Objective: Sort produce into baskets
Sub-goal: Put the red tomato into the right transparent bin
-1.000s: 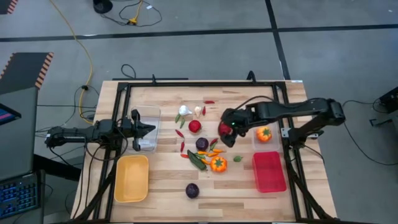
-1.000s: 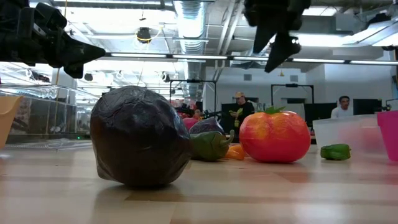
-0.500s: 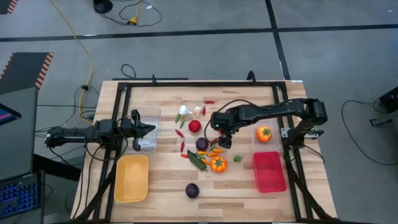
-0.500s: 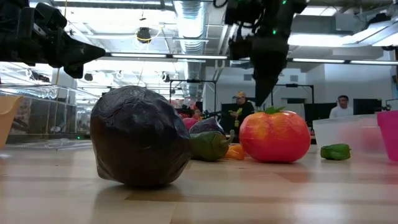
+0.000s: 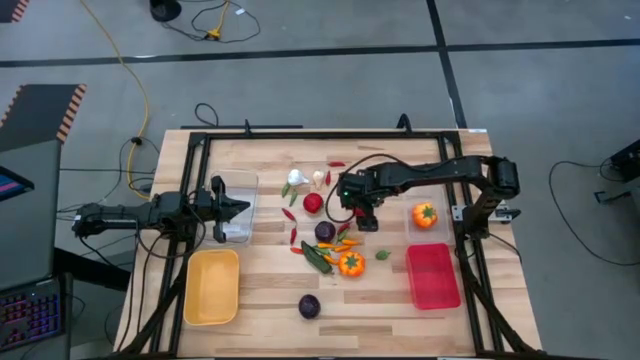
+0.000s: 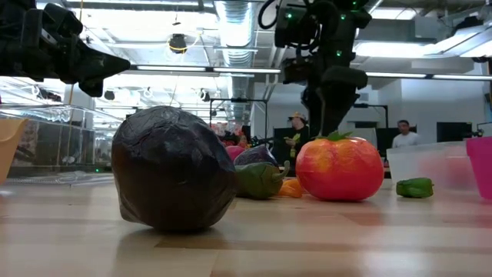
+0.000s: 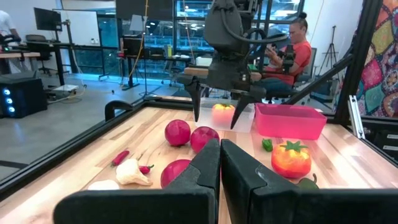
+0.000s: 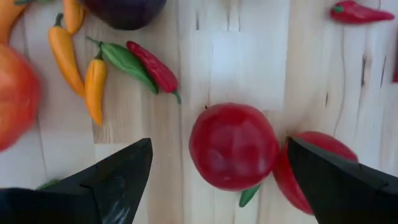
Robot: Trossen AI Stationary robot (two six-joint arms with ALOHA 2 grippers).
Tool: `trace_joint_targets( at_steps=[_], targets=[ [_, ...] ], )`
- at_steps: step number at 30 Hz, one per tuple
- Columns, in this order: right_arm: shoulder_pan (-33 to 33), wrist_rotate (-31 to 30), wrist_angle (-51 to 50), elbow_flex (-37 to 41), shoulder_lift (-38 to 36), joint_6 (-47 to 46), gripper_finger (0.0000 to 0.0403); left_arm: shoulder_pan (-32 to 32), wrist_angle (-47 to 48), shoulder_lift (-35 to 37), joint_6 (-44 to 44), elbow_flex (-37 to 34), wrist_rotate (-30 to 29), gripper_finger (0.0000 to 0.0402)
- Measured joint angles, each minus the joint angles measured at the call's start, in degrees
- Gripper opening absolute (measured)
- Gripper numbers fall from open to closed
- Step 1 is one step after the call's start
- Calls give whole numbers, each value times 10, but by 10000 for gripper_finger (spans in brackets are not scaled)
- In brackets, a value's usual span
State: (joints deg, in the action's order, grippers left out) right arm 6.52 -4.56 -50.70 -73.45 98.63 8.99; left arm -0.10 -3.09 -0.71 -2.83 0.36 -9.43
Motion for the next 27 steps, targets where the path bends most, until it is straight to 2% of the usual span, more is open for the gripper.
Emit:
trace_joint_targets(
  at_steps=[3, 9, 16, 19, 24, 27],
  targets=[
    [0, -5, 0, 0, 9, 21, 400, 0, 0, 0, 0, 0, 0, 0],
    [3, -54, -8, 0, 50, 50, 400, 0, 0, 0, 0, 0, 0, 0],
    [12, -61, -24, 0, 98, 50, 397, 0, 0, 0, 0, 0, 0, 0],
    [12, -61, -29, 0, 111, 50, 377, 0, 0, 0, 0, 0, 0, 0],
    [10, -61, -28, 0, 114, 50, 322, 0, 0, 0, 0, 0, 0, 0],
    [10, -61, -30, 0, 106, 41, 309, 0, 0, 0, 0, 0, 0, 0]
  ],
)
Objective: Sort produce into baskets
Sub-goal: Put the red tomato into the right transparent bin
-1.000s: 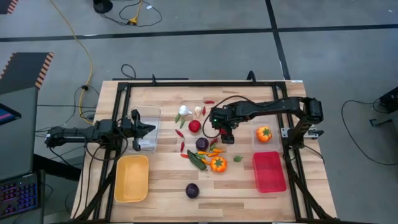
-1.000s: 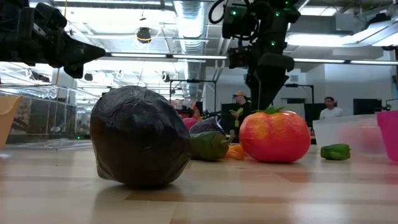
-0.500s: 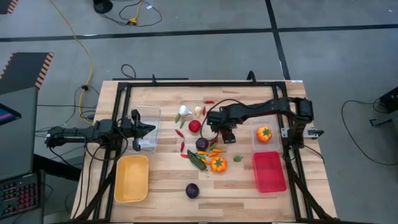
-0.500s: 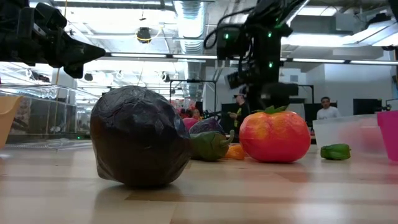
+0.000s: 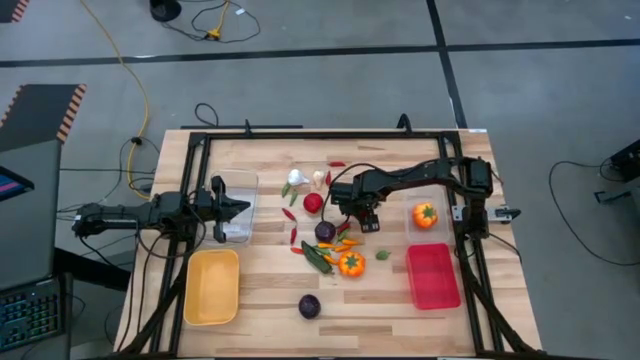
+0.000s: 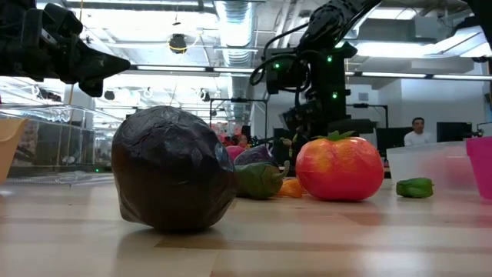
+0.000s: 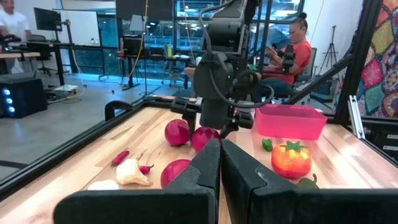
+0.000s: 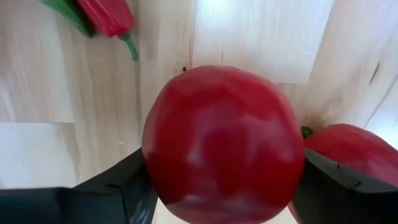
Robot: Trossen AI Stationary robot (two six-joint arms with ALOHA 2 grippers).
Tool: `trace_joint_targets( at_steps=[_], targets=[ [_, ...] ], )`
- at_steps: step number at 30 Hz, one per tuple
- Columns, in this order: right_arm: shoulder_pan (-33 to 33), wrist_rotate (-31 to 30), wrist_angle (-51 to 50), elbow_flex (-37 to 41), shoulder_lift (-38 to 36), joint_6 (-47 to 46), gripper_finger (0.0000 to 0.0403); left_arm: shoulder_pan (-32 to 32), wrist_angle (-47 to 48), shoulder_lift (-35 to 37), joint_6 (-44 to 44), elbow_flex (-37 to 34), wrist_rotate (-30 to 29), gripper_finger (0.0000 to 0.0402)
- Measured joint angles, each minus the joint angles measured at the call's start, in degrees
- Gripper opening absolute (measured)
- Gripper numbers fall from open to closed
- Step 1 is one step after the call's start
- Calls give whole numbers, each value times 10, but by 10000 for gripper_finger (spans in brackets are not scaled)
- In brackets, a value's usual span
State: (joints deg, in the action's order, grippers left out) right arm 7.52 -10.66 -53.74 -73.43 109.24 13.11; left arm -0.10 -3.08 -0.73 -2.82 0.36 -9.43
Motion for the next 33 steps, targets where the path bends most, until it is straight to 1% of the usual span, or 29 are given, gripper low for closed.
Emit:
trace_joint_targets(
  at_steps=[4, 7, 15, 18, 24, 33],
  targets=[
    [-2, 0, -8, 0, -26, -29, 312, 0, 0, 0, 0, 0, 0, 0],
    [-5, 1, -38, -6, -55, -55, 317, 0, 0, 0, 0, 0, 0, 0],
    [1, 0, -109, -20, -160, -141, 317, 0, 0, 0, 0, 0, 0, 0],
    [11, -15, -136, -17, -198, -175, 317, 0, 0, 0, 0, 0, 0, 0],
    [42, -35, -171, 20, -259, -232, 317, 0, 0, 0, 0, 0, 0, 0],
    [92, -50, -188, 95, -328, -252, 317, 0, 0, 0, 0, 0, 0, 0]
  ],
)
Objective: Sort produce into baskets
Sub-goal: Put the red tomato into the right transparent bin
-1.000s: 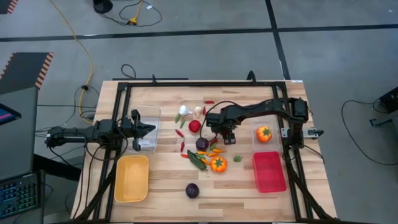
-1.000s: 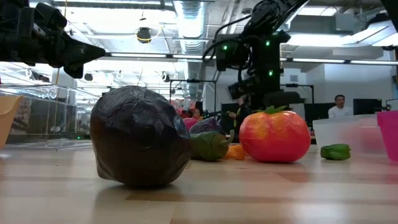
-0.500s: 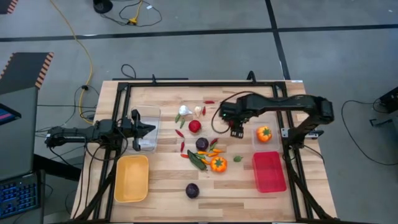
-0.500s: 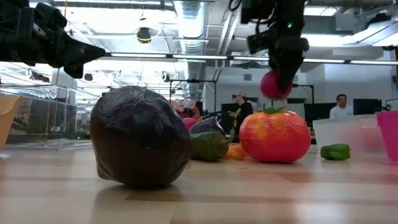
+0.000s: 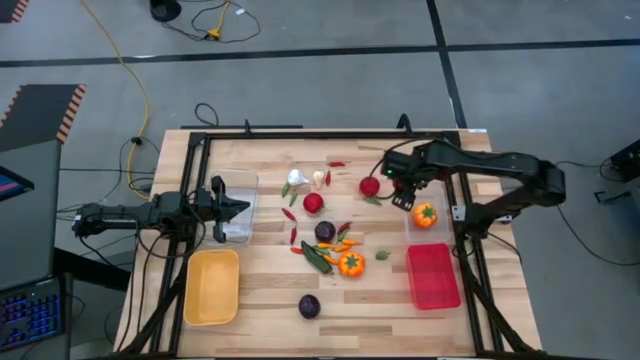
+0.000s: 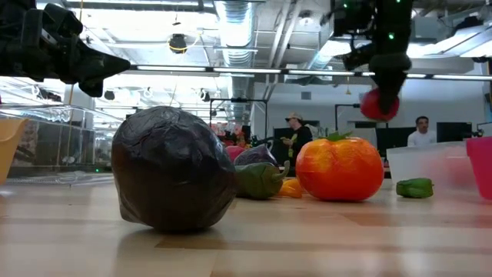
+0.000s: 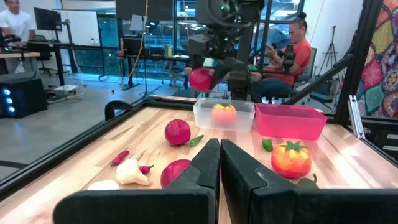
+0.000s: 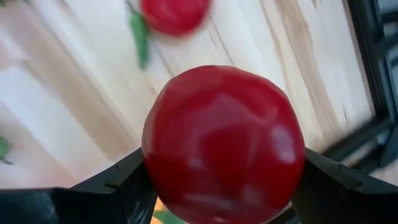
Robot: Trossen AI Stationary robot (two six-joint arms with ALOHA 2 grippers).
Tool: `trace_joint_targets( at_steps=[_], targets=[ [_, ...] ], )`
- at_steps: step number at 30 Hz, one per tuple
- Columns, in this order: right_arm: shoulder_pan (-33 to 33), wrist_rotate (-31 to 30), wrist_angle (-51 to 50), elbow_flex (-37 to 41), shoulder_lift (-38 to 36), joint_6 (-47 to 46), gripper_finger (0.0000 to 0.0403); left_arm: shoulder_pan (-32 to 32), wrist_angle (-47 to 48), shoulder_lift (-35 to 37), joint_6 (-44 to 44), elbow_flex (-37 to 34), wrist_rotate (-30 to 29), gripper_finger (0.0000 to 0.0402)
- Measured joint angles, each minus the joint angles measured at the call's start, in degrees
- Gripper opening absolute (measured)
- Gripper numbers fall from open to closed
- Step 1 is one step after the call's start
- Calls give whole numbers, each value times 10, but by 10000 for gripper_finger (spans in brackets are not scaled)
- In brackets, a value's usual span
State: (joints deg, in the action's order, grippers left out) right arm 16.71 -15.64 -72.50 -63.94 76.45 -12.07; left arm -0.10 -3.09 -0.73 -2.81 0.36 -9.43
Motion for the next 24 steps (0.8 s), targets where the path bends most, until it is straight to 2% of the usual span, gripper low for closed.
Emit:
trace_joint_targets(
  at_steps=[5, 14, 24],
  targets=[
    [23, 5, -19, 35, -14, -16, 317, 0, 0, 0, 0, 0, 0, 0],
    [25, 9, -39, 81, -15, -16, 327, 0, 0, 0, 0, 0, 0, 0],
    [25, 9, -38, 95, -15, -14, 344, 0, 0, 0, 0, 0, 0, 0]
  ],
)
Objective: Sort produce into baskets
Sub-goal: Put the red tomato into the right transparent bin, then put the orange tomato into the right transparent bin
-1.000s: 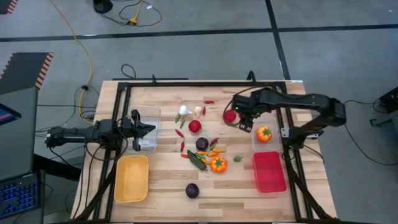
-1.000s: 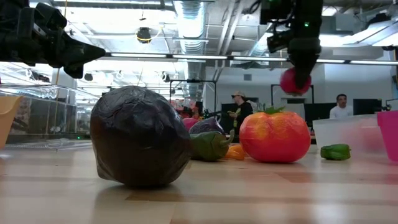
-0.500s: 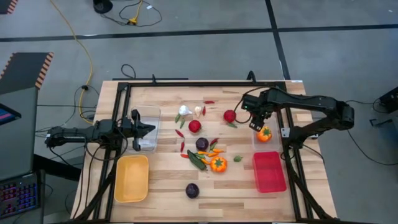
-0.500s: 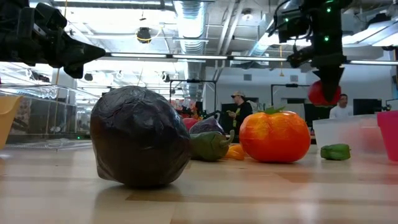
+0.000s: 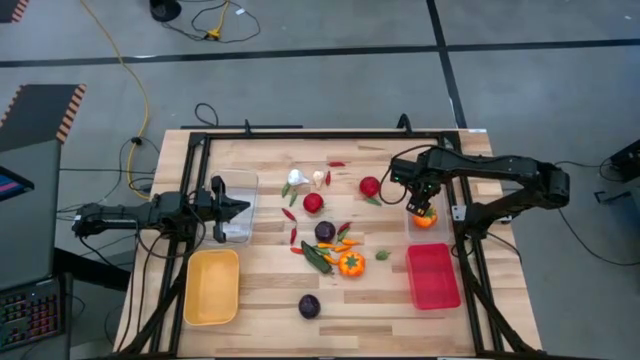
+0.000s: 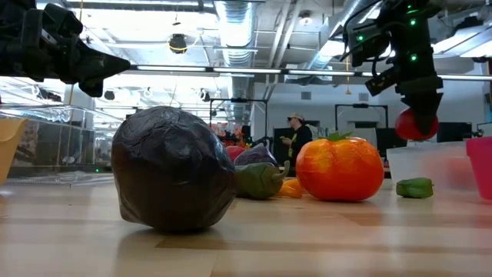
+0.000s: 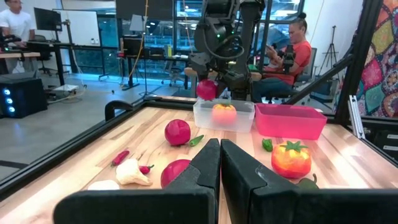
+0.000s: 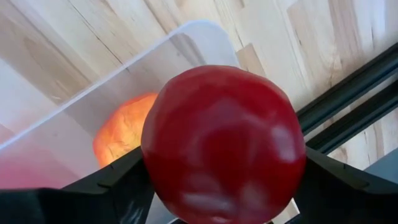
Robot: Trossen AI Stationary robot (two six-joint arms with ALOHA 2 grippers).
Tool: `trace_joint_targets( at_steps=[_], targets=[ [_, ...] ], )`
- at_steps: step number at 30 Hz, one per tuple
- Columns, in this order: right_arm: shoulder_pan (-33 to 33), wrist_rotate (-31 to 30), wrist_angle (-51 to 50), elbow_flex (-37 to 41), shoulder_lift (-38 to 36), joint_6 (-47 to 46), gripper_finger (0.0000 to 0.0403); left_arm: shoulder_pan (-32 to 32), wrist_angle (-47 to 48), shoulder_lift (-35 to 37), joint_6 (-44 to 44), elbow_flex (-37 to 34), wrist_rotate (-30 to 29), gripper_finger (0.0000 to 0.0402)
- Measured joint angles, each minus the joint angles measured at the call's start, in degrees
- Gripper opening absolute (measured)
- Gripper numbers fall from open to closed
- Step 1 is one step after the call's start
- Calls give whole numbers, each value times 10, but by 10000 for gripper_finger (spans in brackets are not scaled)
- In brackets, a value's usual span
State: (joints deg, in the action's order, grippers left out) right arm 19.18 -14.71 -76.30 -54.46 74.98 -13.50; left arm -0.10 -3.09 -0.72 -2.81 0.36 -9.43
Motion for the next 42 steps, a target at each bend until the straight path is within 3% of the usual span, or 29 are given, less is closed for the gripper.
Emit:
trace_joint_targets(
  at_steps=[16, 24, 33, 42],
  targets=[
    [0, 10, -4, -3, 0, 0, 395, 0, 0, 0, 0, 0, 0, 0],
    [-12, 42, -15, -91, 0, -8, 393, 0, 0, 0, 0, 0, 0, 0],
    [-74, 49, 121, -156, 0, -121, 393, 0, 0, 0, 0, 0, 0, 0],
    [-137, 136, 249, -156, 4, -146, 393, 0, 0, 0, 0, 0, 0, 0]
  ],
)
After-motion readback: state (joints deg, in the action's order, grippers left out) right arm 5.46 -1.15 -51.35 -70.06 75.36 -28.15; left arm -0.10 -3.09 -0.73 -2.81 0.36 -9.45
